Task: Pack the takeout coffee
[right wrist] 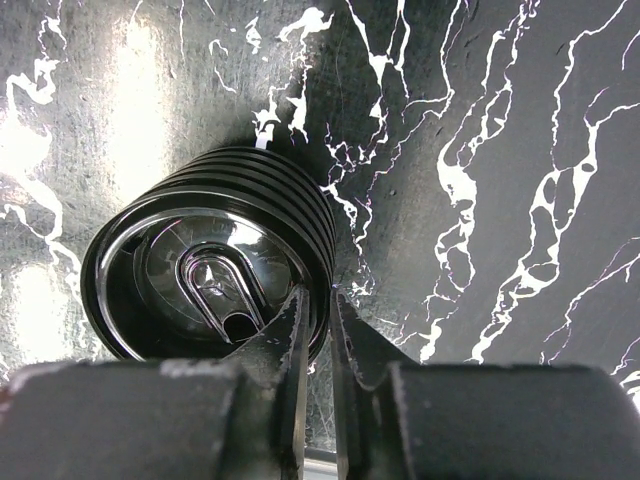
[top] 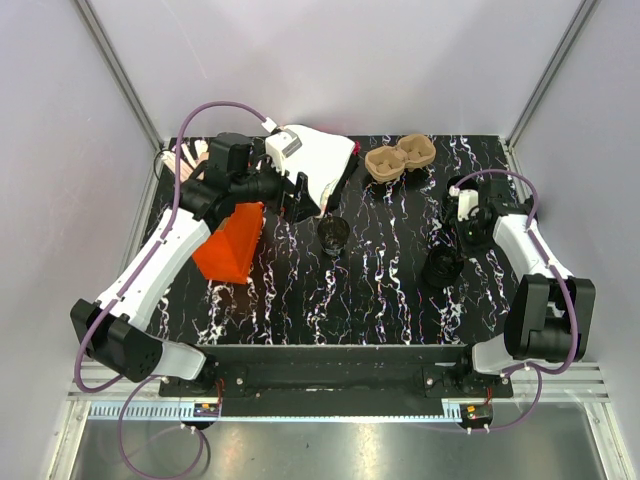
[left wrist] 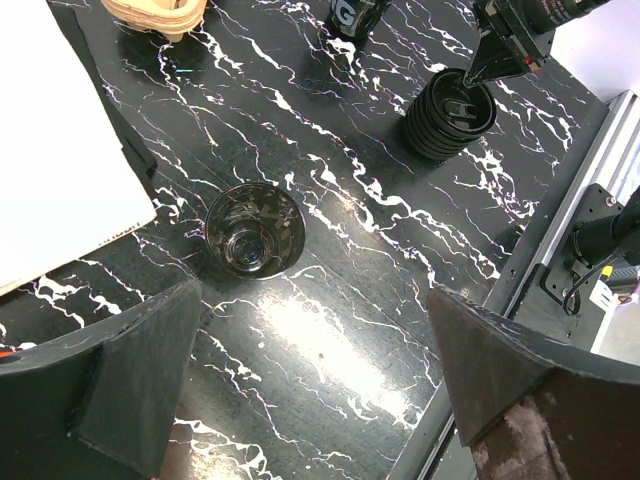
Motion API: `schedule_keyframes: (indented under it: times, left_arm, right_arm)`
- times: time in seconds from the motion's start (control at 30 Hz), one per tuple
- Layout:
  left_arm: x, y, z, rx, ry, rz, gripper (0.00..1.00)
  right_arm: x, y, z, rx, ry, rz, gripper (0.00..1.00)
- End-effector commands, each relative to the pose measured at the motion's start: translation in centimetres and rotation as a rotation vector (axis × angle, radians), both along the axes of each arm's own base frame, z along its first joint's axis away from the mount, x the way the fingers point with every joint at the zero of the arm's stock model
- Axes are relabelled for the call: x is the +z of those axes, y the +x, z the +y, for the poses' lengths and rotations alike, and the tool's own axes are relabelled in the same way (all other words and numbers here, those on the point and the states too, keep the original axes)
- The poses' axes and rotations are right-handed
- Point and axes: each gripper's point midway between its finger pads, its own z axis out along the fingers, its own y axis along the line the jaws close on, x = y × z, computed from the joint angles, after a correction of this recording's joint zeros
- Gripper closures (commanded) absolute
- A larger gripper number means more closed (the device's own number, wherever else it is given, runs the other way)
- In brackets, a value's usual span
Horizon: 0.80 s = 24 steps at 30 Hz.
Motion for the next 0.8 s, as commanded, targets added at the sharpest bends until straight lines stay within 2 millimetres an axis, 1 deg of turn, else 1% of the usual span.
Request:
schedule_keyframes:
  times: [0.0, 0.2, 0.3, 0.37, 0.4, 0.5, 0.53, 0.57, 0.63, 0.67, 0.73, 0.77]
  left_arm:
    - [2.1, -0.1, 0.0, -0.003, -0.025, -0.085, 0.01]
    - [2.4, -0.3, -0.1, -0.010, -0.033, -0.088, 0.01]
    - [2.5, -0.3, -0.2, -0.016, -0.037, -0.086, 0.01]
    - [2.6, -0.5, -0.5, -0.028, -0.045, -0.080, 0.01]
    - [2.7, -0.6, -0.7, -0.035, -0.049, -0.076, 0.01]
    - [2.8, -1.1, -1.7, -0.065, -0.074, -0.047, 0.01]
    - [2.7, -1.4, -2.4, -0.086, -0.083, -0.028, 0.01]
    - [2.6, -1.6, -2.8, -0.098, -0.087, -0.018, 0.01]
    - [2.4, -2.1, -3.9, -0.135, -0.106, 0.011, 0.01]
    - [2.3, -2.2, -4.2, -0.148, -0.113, 0.022, 0.01]
    - [2.3, -2.4, -4.9, -0.164, -0.127, 0.046, 0.01]
    - [2.0, -2.3, -5.3, -0.177, -0.131, 0.065, 0.01]
  right_arm:
    - [3.1, 2.0, -0.1, -0.004, -0.015, -0.111, 0.87]
    - [4.9, 2.3, 0.0, -0.009, -0.009, -0.143, 0.89]
    - [6.5, 2.5, 0.1, -0.012, -0.004, -0.172, 0.89]
    - [8.1, 3.0, 0.3, -0.012, -0.001, -0.209, 0.89]
    - [8.5, 2.8, 0.6, -0.005, 0.001, -0.210, 0.90]
    - [10.8, 3.2, 2.1, 0.030, -0.001, -0.257, 0.90]
    - [11.5, 3.3, 2.3, 0.033, -0.004, -0.277, 0.90]
    - [12.4, 3.4, 4.3, 0.088, 0.004, -0.301, 0.90]
    - [13.4, 3.5, 5.7, 0.121, -0.001, -0.322, 0.90]
    - [14.5, 3.7, 7.1, 0.152, 0.007, -0.348, 0.91]
    - [15.3, 4.1, 8.4, 0.178, 0.011, -0.369, 0.92]
    - [16.3, 4.4, 9.1, 0.185, 0.020, -0.392, 0.92]
